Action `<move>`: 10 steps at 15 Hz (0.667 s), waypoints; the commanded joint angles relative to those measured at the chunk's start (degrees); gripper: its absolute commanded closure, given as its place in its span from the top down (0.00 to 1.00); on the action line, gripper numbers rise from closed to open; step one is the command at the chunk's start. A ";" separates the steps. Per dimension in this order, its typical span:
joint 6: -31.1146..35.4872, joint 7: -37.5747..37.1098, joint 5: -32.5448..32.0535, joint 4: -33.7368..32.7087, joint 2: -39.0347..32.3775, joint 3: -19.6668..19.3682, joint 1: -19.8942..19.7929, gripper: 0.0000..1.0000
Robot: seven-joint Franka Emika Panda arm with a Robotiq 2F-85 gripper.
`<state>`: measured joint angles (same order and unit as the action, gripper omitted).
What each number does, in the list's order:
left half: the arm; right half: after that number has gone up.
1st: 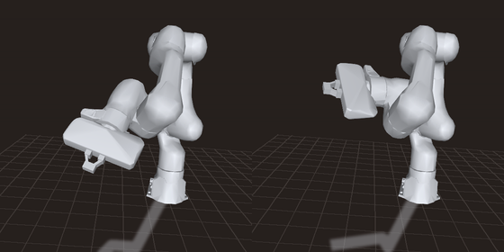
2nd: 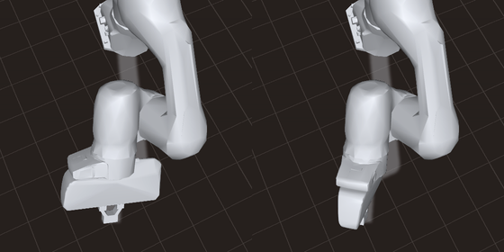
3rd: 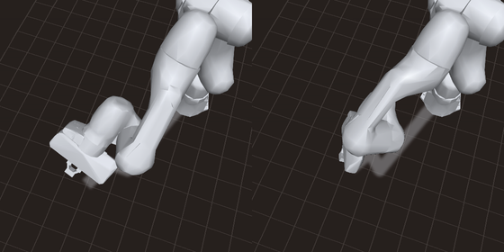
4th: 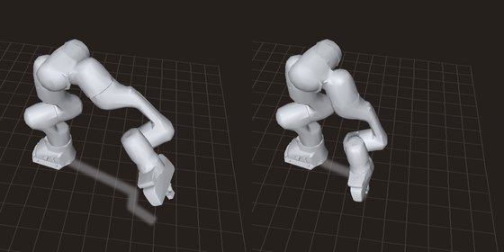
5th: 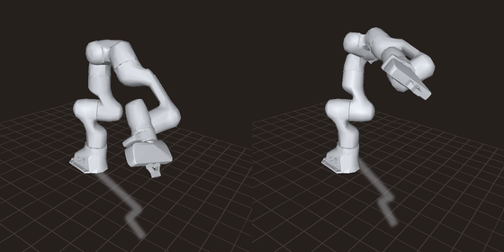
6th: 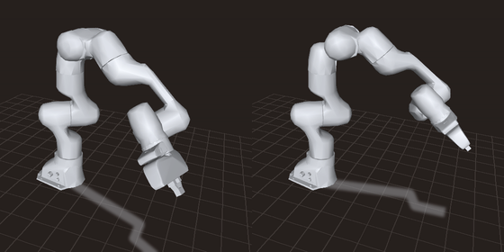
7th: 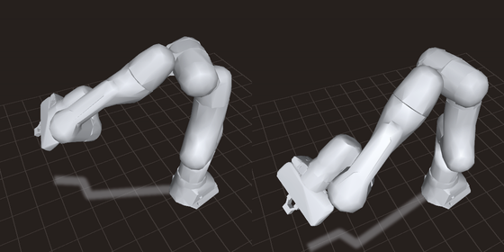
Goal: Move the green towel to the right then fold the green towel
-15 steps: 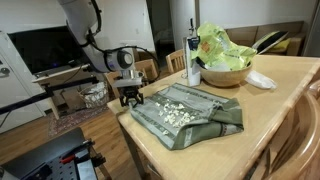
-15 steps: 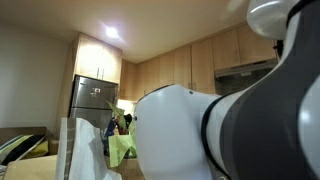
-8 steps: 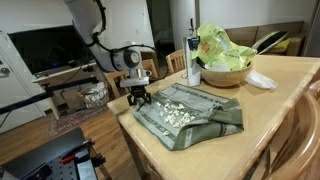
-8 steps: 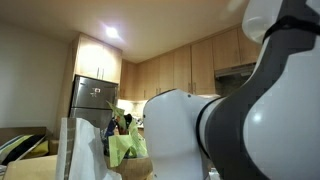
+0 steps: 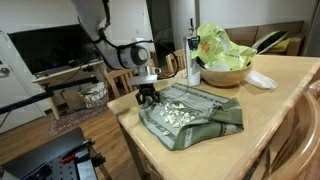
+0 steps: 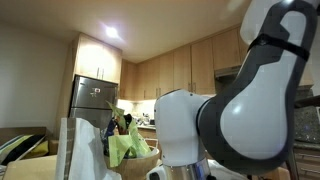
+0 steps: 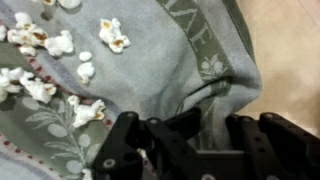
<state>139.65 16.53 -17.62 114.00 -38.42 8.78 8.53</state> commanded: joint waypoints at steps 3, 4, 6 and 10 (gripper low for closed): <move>1.65 -0.88 1.01 4.30 4.90 -0.80 -1.29 0.28; 1.73 -1.40 0.69 4.62 5.09 -1.16 -1.09 0.30; 0.04 -1.38 -1.34 3.84 3.33 -1.72 0.87 0.44; -3.69 -2.12 -4.69 1.00 -1.91 -1.35 5.68 0.20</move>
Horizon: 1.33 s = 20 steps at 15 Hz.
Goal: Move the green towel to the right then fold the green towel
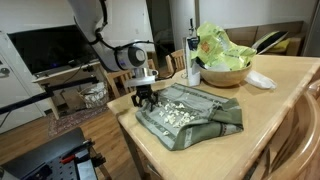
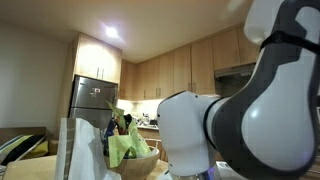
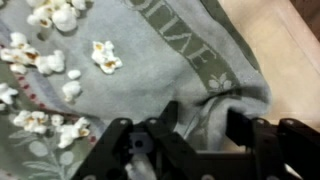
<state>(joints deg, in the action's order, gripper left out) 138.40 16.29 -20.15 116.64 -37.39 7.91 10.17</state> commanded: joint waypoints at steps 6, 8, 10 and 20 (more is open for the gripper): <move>-3.81 -2.72 -5.14 -1.83 -3.12 -0.76 7.15 0.00; -3.46 -3.13 -5.06 -0.53 -1.39 -0.96 6.99 0.00; -2.66 -1.89 -3.92 1.35 0.94 -0.10 5.45 0.00; -1.83 -0.69 -2.78 3.00 5.22 0.13 2.34 0.00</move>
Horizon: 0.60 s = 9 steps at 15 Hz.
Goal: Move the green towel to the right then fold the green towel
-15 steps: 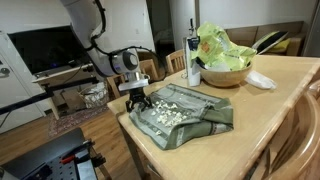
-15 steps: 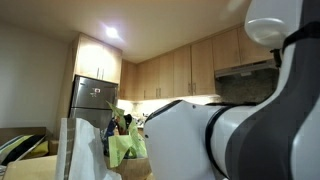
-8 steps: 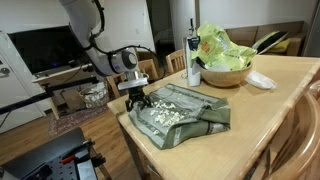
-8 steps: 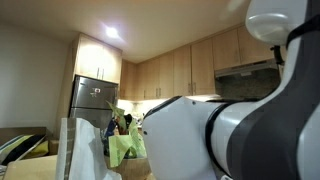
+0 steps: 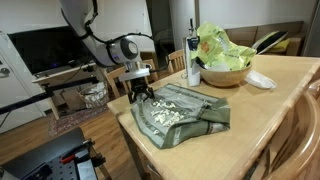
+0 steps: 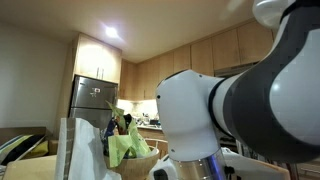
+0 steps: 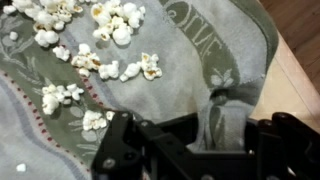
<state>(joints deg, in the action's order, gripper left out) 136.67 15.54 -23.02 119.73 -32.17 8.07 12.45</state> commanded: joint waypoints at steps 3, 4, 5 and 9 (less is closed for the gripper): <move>-0.10 0.03 0.06 -0.24 -0.91 0.06 0.47 0.00; -0.10 0.03 0.06 -0.26 -0.97 0.05 0.45 0.00; -0.10 0.03 0.06 -0.29 -0.97 0.04 0.44 0.00; 0.25 0.11 0.76 -0.78 -1.00 -0.23 -0.51 0.00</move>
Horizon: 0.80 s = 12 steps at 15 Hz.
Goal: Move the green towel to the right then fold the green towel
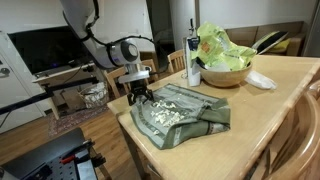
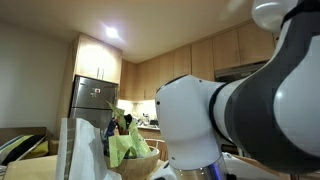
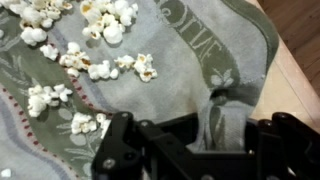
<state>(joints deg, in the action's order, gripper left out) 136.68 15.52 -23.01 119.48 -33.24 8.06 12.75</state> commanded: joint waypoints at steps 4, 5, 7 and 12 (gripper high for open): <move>1.08 0.67 1.99 -1.73 -0.78 -0.51 -2.76 0.00; 1.34 0.59 2.43 -1.89 -0.91 -0.61 -3.30 0.00; 2.14 0.78 4.01 -2.01 -1.07 -0.50 -4.78 0.00; 5.50 -0.34 7.03 -1.82 -1.72 -1.48 -7.43 0.25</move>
<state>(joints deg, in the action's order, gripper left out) 140.28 15.50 -17.74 117.90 -34.53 7.16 6.20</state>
